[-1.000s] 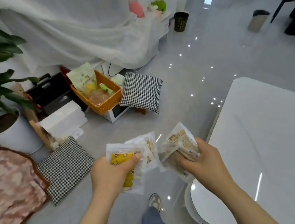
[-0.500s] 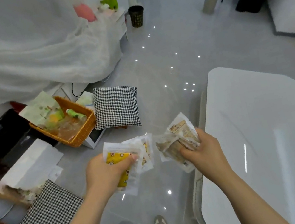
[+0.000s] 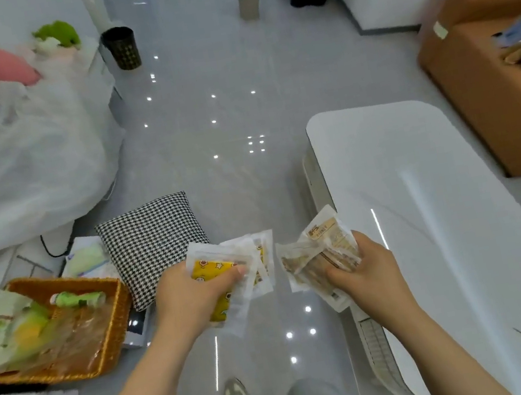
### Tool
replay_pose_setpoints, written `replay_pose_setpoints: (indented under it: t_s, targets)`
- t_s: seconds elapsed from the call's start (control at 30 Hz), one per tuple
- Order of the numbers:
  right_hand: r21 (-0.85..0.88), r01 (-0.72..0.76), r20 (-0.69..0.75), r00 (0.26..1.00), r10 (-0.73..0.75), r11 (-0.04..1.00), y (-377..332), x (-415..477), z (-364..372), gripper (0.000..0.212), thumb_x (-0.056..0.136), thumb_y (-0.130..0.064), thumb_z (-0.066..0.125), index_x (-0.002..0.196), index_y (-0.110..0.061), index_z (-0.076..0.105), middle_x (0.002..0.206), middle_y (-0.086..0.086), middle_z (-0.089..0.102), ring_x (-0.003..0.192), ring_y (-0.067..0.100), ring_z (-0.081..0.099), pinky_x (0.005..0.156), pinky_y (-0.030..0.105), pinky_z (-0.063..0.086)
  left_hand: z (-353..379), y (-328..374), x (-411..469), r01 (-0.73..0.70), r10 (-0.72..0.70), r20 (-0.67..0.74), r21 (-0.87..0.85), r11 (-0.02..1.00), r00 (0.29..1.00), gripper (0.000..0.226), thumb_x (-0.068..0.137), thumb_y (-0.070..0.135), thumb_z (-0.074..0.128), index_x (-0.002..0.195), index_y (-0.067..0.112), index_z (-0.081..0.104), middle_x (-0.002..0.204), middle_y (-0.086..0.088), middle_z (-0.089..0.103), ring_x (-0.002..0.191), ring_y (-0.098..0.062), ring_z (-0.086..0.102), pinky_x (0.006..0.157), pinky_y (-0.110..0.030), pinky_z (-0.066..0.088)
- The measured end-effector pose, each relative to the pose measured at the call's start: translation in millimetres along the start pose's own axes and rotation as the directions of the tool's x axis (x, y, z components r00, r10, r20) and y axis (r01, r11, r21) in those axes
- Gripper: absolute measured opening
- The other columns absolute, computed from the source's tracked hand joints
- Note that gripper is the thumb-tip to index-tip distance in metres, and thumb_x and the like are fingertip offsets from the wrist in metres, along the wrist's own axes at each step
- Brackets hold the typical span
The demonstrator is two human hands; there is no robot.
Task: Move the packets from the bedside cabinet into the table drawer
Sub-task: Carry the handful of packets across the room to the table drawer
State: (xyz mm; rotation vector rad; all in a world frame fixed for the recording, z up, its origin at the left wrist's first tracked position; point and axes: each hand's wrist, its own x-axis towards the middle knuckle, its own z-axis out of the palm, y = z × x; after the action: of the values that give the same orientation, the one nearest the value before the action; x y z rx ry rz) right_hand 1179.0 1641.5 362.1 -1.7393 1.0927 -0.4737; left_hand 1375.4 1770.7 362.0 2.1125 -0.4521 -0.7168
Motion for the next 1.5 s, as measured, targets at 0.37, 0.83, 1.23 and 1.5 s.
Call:
replay_pose_setpoints:
  t_s: [0.37, 0.83, 1.23, 1.5]
  targets:
    - [0.072, -0.197, -0.332, 0.92, 0.209, 0.978, -1.5, 56.5, 6.7, 0.017, 0.074, -0.017, 0.072, 0.083, -0.029, 0.063, 0.075, -0.016, 0.068, 0.068, -0.001, 0.064, 0.054, 0.012, 0.045, 22.3, 50.6, 125.0, -0.179, 0.138, 0.314, 0.105, 0.978, 0.939, 0.025, 0.066, 0.037, 0.082, 0.068, 0.015, 0.071, 0.063, 0.0, 0.071, 0.055, -0.004, 0.066, 0.05, -0.016, 0.049]
    - [0.205, -0.221, -0.541, 0.786, 0.299, 0.953, -7.1, 189.4, -63.0, 0.028, 0.075, -0.011, 0.069, 0.09, -0.033, 0.063, 0.079, -0.021, 0.068, 0.069, 0.002, 0.064, 0.06, 0.021, 0.051, 129.5, 181.8, 250.2, -0.313, 0.22, 0.474, 0.125, 0.942, 0.852, 0.026, 0.063, 0.036, 0.085, 0.069, 0.015, 0.069, 0.069, -0.002, 0.071, 0.067, -0.016, 0.068, 0.061, -0.031, 0.056]
    - [0.313, -0.263, -0.741, 0.534, 0.407, 0.913, -1.8, 228.0, -83.1, 0.025, 0.073, -0.009, 0.067, 0.088, -0.029, 0.064, 0.079, -0.009, 0.068, 0.072, 0.005, 0.062, 0.06, 0.022, 0.049, 227.7, 259.4, 309.7, -0.501, 0.306, 0.715, 0.072, 0.863, 0.629, 0.028, 0.062, 0.032, 0.087, 0.072, 0.011, 0.071, 0.069, -0.003, 0.072, 0.068, -0.017, 0.069, 0.066, -0.034, 0.055]
    - [0.473, -0.254, -0.827, 0.201, 0.525, 0.843, -7.6, 276.1, -58.4, 0.029, 0.074, -0.007, 0.068, 0.084, -0.034, 0.06, 0.078, -0.012, 0.067, 0.071, -0.004, 0.061, 0.056, 0.009, 0.045, 295.1, 309.5, 369.4, -0.724, 0.304, 0.886, 0.051, 0.688, 0.351, 0.028, 0.065, 0.031, 0.084, 0.066, 0.008, 0.07, 0.067, -0.007, 0.07, 0.069, -0.022, 0.068, 0.068, -0.038, 0.054]
